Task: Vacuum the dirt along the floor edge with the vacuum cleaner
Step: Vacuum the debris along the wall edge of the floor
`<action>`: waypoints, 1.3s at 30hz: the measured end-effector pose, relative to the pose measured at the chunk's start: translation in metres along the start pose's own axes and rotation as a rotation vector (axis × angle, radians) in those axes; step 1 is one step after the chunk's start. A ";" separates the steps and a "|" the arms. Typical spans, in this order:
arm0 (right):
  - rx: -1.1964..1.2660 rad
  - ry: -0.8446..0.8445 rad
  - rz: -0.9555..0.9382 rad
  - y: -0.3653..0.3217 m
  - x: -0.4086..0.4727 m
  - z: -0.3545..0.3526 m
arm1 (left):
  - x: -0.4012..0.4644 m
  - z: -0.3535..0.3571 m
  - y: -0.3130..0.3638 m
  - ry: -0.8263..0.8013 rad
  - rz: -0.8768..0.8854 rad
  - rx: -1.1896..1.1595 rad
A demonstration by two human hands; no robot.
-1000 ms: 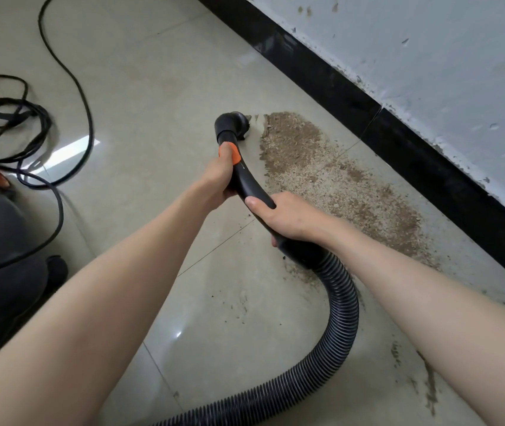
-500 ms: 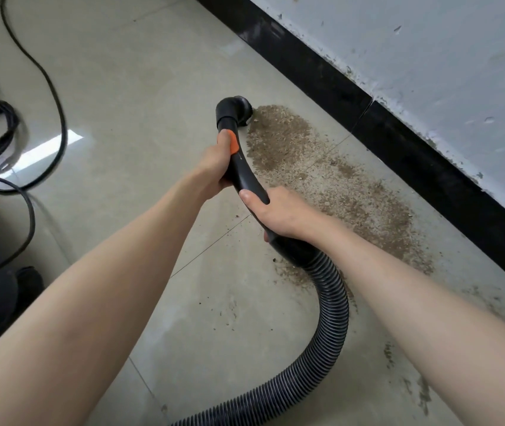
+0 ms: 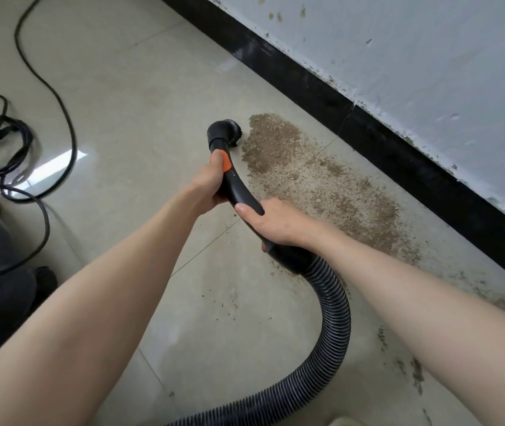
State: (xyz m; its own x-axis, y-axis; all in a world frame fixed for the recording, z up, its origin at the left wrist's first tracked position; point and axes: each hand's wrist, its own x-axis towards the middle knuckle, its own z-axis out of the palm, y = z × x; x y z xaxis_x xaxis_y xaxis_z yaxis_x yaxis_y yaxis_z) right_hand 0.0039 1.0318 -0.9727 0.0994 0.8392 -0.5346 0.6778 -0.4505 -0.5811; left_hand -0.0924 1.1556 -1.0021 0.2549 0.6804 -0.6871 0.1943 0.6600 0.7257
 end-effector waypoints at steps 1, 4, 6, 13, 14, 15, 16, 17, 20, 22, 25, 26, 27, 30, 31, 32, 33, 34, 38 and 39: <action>0.014 -0.011 -0.003 0.000 -0.004 -0.001 | -0.003 0.001 -0.001 0.000 0.001 0.001; 0.040 -0.027 -0.005 0.005 -0.014 -0.002 | -0.009 0.006 -0.005 -0.017 -0.007 0.001; 0.038 -0.025 0.014 0.009 -0.020 -0.001 | -0.011 0.012 -0.009 -0.035 -0.008 0.015; 0.085 0.008 0.037 0.014 -0.018 -0.013 | -0.009 0.028 0.001 -0.029 0.020 0.042; 0.093 0.015 0.030 0.013 -0.013 -0.015 | -0.006 0.029 0.005 -0.023 0.023 0.042; 0.103 0.021 0.026 0.012 -0.009 -0.017 | -0.003 0.030 0.009 -0.019 0.024 0.046; 0.113 0.026 0.024 0.011 -0.004 -0.019 | 0.001 0.030 0.013 -0.013 0.027 0.053; 0.122 0.029 0.024 0.009 0.000 -0.020 | 0.005 0.029 0.016 -0.006 0.032 0.061; 0.150 0.045 0.026 0.008 0.014 -0.025 | 0.020 0.030 0.026 0.013 0.059 0.082; 0.166 0.057 0.026 0.009 0.022 -0.028 | 0.029 0.034 0.031 0.015 0.072 0.098; 0.197 0.068 0.029 0.015 0.029 -0.033 | 0.038 0.041 0.037 0.012 0.095 0.134; 0.203 0.077 0.025 0.017 0.030 -0.034 | 0.040 0.043 0.037 0.011 0.101 0.144; 0.203 0.086 0.022 0.019 0.031 -0.035 | 0.042 0.045 0.038 0.010 0.105 0.152; 0.209 0.105 0.021 0.021 0.032 -0.036 | 0.045 0.052 0.039 0.000 0.109 0.157; 0.213 0.110 0.024 0.022 0.032 -0.037 | 0.045 0.053 0.040 -0.007 0.108 0.155; 0.215 0.116 0.027 0.022 0.032 -0.037 | 0.046 0.055 0.041 -0.014 0.106 0.157; 0.213 0.119 0.029 0.022 0.031 -0.037 | 0.046 0.056 0.041 -0.019 0.103 0.162; 0.208 0.122 0.031 0.022 0.031 -0.037 | 0.046 0.056 0.042 -0.024 0.101 0.169; 0.172 0.149 0.052 0.020 0.028 -0.039 | 0.045 0.060 0.042 -0.052 0.088 0.133; 0.167 0.156 0.056 0.018 0.027 -0.039 | 0.044 0.060 0.043 -0.060 0.084 0.117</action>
State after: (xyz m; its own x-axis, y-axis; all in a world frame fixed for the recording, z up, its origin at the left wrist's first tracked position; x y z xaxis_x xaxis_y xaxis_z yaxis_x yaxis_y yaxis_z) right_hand 0.0477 1.0585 -0.9737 0.2538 0.8424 -0.4754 0.5394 -0.5312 -0.6534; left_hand -0.0158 1.1949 -0.9990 0.3304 0.7089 -0.6232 0.2778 0.5579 0.7820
